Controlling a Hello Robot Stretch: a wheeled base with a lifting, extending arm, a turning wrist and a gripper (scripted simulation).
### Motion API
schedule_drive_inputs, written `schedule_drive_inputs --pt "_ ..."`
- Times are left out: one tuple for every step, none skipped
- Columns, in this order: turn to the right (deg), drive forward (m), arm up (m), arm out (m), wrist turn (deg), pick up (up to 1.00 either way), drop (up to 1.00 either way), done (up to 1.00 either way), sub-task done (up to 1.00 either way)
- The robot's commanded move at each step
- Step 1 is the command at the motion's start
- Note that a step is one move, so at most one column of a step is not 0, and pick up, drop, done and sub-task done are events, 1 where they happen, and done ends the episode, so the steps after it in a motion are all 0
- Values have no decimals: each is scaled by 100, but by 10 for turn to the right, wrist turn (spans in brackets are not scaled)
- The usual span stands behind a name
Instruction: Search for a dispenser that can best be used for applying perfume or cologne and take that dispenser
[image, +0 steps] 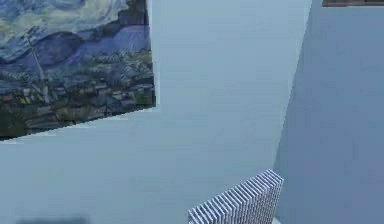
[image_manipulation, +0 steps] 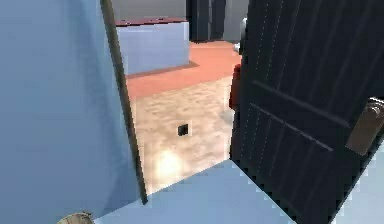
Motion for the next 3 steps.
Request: schedule_drive_inputs --pt "450 0 0 0 0 0 0 0 0" --pt "420 0 0 0 0 0 0 0 0" --pt "0 100 0 0 0 0 0 0 0"
